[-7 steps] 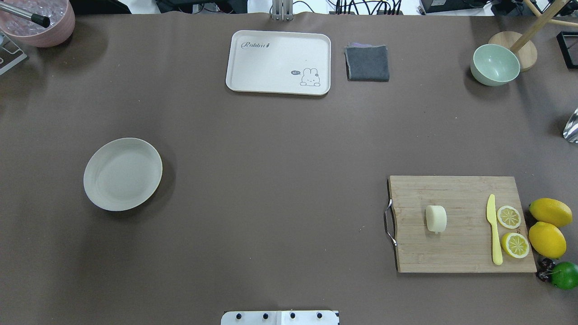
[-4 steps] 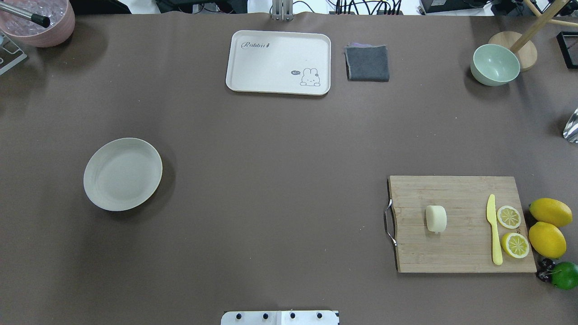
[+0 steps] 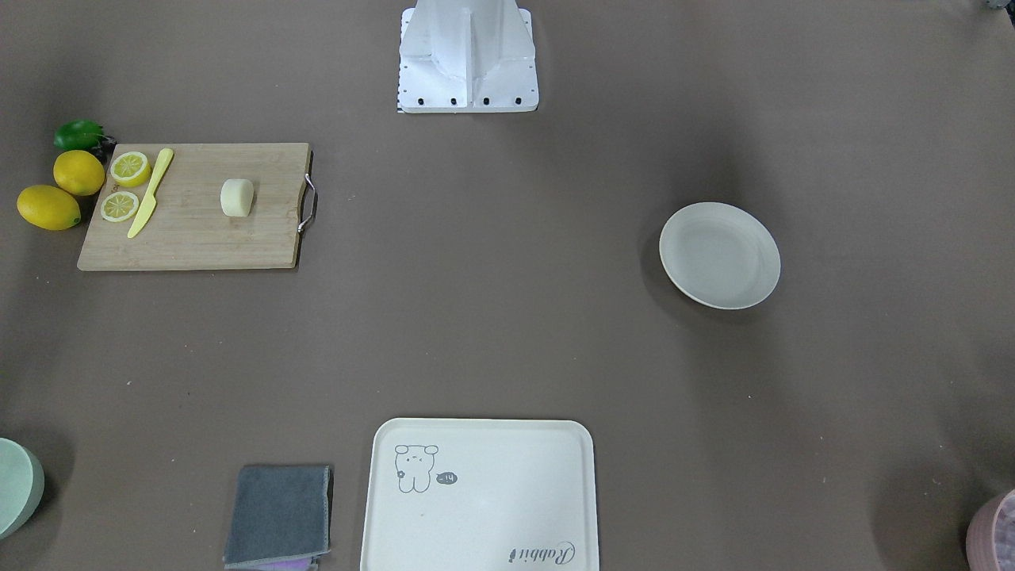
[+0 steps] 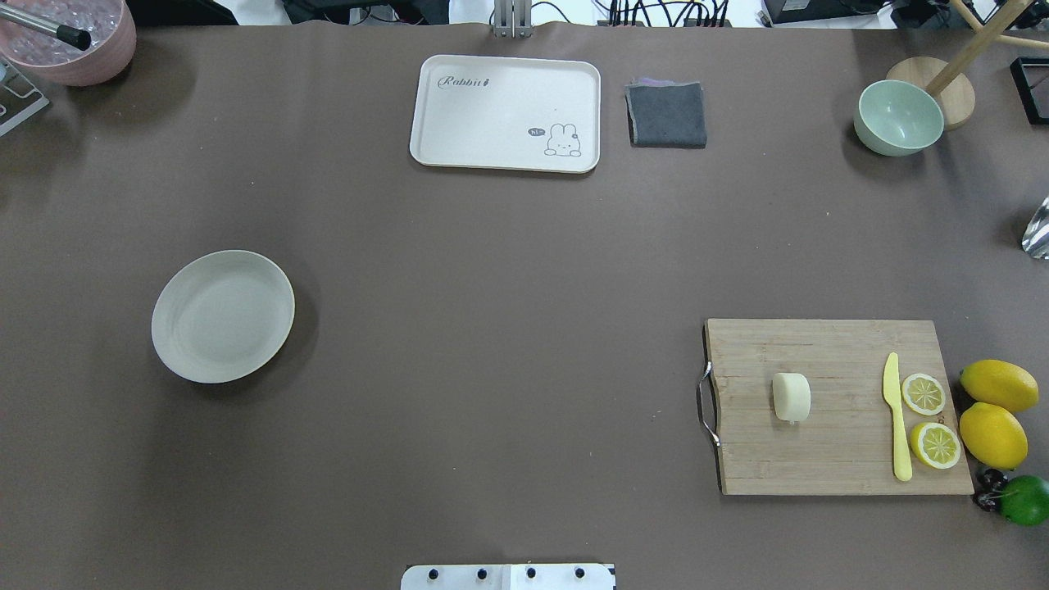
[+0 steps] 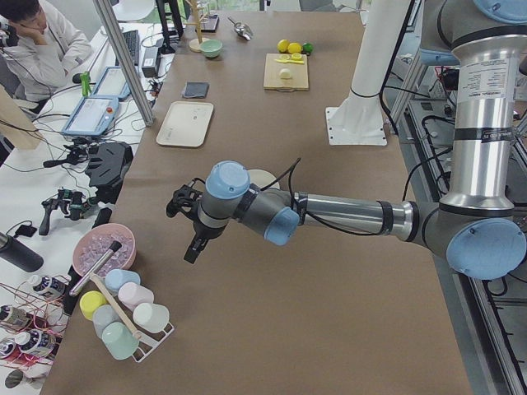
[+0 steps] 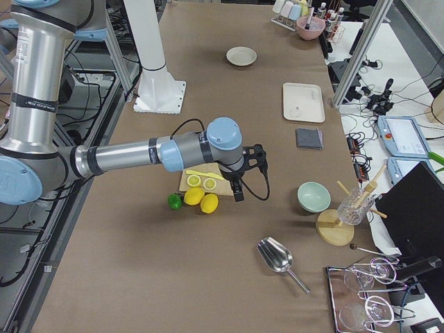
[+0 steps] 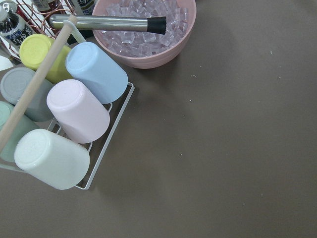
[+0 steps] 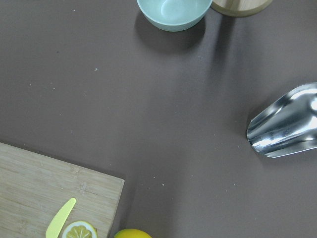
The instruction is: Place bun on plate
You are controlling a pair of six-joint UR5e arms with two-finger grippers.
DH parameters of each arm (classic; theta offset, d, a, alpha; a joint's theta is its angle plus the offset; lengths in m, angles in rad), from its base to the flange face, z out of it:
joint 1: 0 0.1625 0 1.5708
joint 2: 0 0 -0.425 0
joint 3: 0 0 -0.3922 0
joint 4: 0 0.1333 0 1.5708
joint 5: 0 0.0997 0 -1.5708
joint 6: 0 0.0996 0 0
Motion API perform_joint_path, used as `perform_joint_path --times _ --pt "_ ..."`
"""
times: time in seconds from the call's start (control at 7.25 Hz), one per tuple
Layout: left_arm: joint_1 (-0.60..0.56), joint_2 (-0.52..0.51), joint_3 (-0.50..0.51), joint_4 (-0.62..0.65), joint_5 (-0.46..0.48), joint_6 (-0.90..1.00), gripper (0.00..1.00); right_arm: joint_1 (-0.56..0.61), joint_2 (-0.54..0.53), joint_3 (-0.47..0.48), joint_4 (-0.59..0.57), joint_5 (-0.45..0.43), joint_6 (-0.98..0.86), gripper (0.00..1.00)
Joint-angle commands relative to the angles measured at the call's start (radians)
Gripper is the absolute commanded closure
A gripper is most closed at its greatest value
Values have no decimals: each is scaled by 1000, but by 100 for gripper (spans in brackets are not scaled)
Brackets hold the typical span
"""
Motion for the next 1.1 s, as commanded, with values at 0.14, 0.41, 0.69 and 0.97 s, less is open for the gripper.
perform_joint_path --times 0.14,0.41,0.69,0.97 --pt "169 -31 -5 -7 -61 -236 2 -73 -1 -43 175 -12 357 0" --pt "289 -40 3 -114 -59 -485 2 -218 17 15 165 -93 564 0" --pt "407 -43 21 -168 -53 -620 2 -366 43 35 162 -205 719 0" --pt "509 -86 117 -325 -53 -767 2 -375 46 36 168 -203 728 0"
